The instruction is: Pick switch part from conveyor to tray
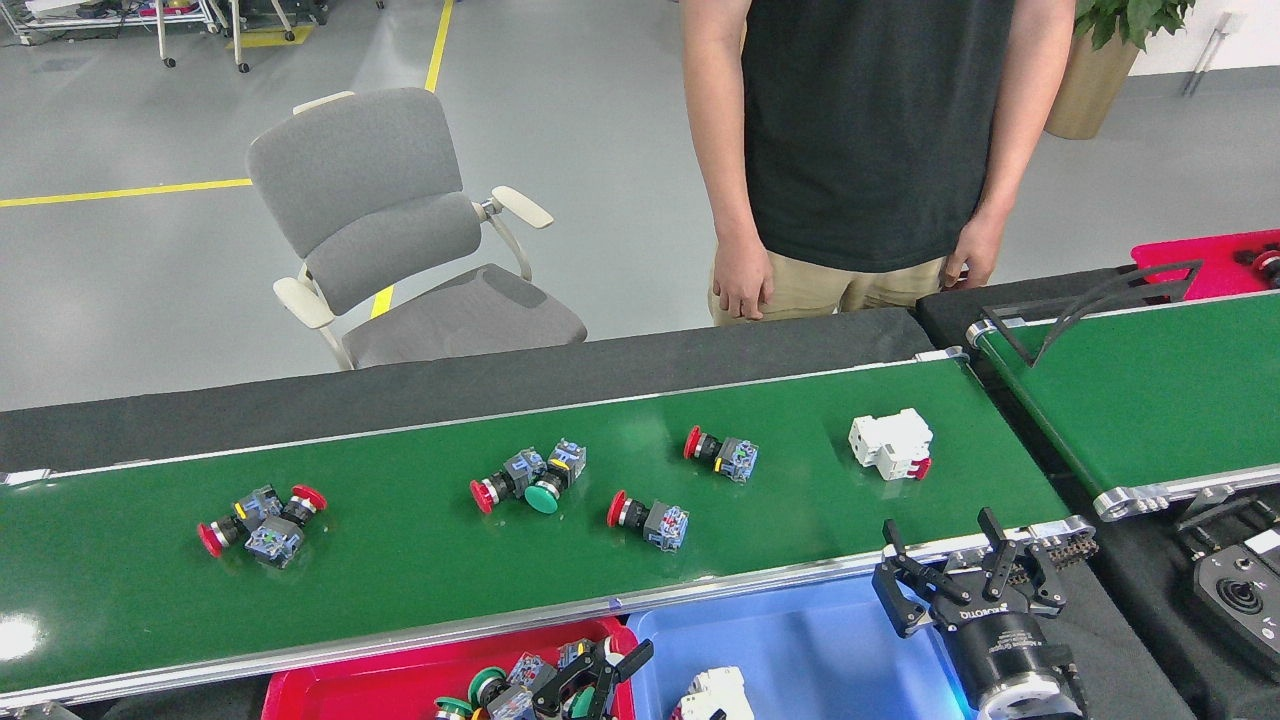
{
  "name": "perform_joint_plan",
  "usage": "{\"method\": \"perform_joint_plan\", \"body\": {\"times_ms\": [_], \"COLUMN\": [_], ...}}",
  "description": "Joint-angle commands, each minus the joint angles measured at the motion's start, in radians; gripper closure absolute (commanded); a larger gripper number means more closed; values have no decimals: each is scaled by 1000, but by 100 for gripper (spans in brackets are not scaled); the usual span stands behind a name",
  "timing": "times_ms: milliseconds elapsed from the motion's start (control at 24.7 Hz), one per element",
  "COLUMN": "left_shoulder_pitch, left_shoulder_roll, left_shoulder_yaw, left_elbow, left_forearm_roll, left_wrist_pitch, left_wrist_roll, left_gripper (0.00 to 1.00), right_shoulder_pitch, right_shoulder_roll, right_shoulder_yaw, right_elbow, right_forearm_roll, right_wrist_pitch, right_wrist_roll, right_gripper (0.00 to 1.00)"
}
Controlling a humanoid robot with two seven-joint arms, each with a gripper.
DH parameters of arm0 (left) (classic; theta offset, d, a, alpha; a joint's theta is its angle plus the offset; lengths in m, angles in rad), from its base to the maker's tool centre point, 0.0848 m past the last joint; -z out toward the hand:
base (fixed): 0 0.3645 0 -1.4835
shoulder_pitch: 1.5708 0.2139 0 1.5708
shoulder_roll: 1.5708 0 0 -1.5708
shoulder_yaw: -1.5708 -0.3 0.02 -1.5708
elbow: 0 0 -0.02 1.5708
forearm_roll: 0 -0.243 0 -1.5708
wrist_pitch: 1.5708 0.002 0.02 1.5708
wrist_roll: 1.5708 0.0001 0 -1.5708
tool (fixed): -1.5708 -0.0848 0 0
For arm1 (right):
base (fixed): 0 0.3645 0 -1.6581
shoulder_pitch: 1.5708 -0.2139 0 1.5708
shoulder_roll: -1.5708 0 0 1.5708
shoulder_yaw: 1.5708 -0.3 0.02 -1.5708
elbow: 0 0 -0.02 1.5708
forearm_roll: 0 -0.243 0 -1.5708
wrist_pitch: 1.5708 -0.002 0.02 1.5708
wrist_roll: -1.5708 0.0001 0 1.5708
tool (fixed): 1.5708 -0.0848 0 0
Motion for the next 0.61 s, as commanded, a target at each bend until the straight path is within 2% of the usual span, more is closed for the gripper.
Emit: {"method": "perform_joint_plan", "body": {"times_ms": [0, 122, 243, 365, 487, 568], "left_shoulder_pitch": [-14, -15, -15, -15, -17, -6], "left_shoulder_roll": [-1, 9, 67, 116, 142, 161], "left_shoulder_yaw": [84, 278, 489, 649, 744, 759], "left_elbow": [-14, -12, -6, 41, 103, 115], "left_forearm_roll": [7, 10, 49, 76, 78, 78], "left_wrist_pitch": [108, 108, 90, 13, -56, -108], "left_wrist_roll": [19, 49, 52, 52, 52, 52], "left_gripper": [1, 1, 1, 1, 1, 1], "right_shoulder_pitch": [-36, -82, -160, -228, -286, -309], "right_shoulder_roll": [-8, 1, 21, 49, 76, 93], "right_shoulder_yaw": [-2, 2, 7, 30, 58, 67], "right_elbow": [13, 71, 166, 244, 310, 344], "right_forearm_roll": [3, 2, -4, -6, -9, -17], "right_wrist_pitch": [3, 6, -2, -3, -8, -31], "right_wrist_roll": [18, 56, 76, 81, 82, 84], "right_gripper": [1, 1, 1, 1, 1, 1]}}
